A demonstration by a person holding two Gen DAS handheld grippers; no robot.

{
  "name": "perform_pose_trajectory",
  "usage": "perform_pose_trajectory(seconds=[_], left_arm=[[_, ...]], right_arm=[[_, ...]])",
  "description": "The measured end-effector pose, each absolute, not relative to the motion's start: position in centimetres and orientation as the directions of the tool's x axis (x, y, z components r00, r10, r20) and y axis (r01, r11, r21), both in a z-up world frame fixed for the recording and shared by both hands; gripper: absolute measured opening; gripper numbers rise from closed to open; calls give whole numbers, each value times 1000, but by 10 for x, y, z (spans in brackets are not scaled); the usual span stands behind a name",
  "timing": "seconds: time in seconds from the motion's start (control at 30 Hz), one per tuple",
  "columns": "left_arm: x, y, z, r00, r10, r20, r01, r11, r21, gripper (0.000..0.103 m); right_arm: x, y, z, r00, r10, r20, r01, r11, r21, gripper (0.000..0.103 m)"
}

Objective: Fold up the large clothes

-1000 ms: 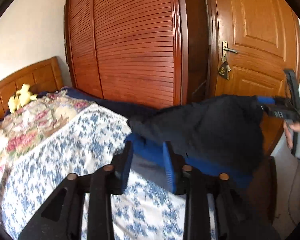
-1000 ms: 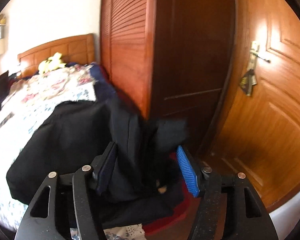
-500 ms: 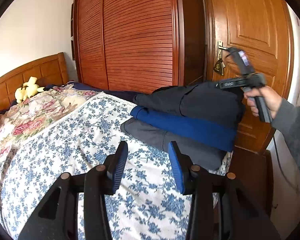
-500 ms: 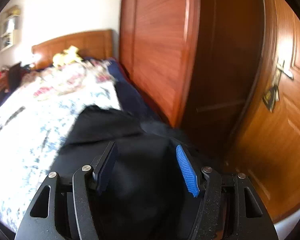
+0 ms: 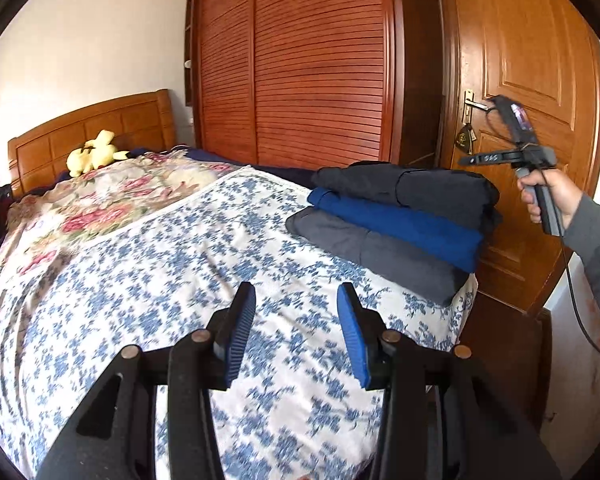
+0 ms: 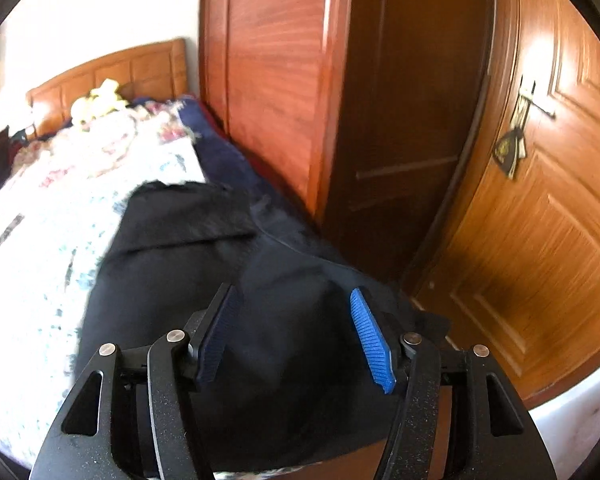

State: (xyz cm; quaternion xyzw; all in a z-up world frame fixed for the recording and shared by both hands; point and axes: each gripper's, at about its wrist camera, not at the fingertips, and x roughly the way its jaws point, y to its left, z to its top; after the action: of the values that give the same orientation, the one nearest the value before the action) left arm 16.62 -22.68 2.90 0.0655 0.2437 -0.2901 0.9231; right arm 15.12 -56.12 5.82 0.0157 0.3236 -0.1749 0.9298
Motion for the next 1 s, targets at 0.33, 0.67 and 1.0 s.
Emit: perform_pose_trajectory(seconds=[0.33,0.67,1.0], left_arm=[[133,-167,37,756,-429,-495,477,878,-32,41],[128,-104,13,790,-325,-521,345,937,-62,41],[108,-48,-20,826,-152,-542,167,986,-22,42]], right_arm=[[124,-448,83,821,-268,-504,258,962,-92,87],[132,-322,33,864,-32,-503,24,999,-23,88],[120,-238,-28,834,170,-525,-156,985,71,87]])
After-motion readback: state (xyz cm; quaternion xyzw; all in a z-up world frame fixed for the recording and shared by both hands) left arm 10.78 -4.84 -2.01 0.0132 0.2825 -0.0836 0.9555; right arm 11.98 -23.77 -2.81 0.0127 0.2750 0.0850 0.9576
